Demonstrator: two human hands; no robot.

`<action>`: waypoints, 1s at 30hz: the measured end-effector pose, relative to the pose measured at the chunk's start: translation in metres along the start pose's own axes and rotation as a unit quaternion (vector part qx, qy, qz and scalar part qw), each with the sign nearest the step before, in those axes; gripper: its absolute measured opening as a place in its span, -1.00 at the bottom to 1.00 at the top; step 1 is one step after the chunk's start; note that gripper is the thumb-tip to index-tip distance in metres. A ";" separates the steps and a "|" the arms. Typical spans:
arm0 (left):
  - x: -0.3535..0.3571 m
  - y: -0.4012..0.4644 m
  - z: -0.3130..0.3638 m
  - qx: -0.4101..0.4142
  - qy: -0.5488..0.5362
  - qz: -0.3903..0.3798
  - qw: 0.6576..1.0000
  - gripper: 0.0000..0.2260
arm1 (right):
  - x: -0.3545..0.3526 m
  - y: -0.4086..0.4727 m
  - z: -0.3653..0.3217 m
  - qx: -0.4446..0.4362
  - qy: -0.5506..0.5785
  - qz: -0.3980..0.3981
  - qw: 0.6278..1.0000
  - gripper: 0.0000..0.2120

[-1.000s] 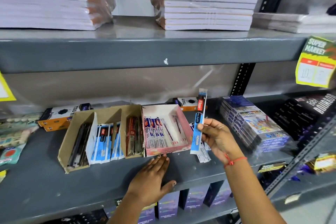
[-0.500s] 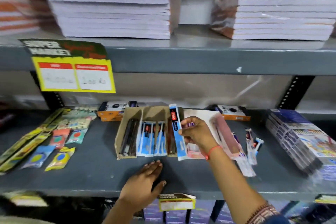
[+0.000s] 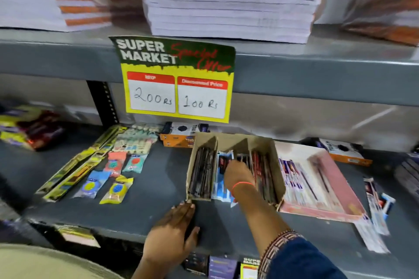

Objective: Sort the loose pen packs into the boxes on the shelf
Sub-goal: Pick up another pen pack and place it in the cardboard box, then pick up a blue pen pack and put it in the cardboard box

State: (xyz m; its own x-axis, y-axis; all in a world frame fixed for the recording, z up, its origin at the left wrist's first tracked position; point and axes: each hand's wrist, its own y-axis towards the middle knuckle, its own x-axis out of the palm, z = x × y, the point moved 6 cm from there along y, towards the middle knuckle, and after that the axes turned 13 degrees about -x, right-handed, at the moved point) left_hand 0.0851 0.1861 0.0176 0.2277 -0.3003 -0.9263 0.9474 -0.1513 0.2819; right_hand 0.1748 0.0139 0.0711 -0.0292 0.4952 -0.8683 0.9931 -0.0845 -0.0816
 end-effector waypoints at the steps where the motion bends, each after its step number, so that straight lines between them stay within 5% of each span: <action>1: -0.001 0.000 0.000 0.003 -0.005 0.001 1.000 -0.44 | 0.001 0.003 0.004 0.011 0.006 -0.001 1.000 -0.66; 11: -0.001 0.001 0.004 0.000 -0.020 -0.055 0.998 -0.53 | -0.003 -0.001 -0.008 -0.049 -0.127 0.013 0.991 -0.69; 18: 0.004 -0.002 0.015 -0.004 0.016 -0.045 0.999 -0.60 | -0.043 -0.030 -0.002 -0.111 -0.164 0.114 0.974 -0.69; 30: 0.067 -0.005 0.154 0.143 -0.014 -0.180 0.973 -0.39 | -0.120 -0.091 0.153 0.011 -0.078 0.330 0.941 -0.75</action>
State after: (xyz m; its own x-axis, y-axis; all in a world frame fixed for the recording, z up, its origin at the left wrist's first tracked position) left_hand 0.0611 0.0221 -0.0070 -0.1182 -0.2044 -0.9717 0.8625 -0.5061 0.0016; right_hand 0.0708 -0.1703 0.1074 0.5750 0.1954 -0.7945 0.7982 -0.3470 0.4924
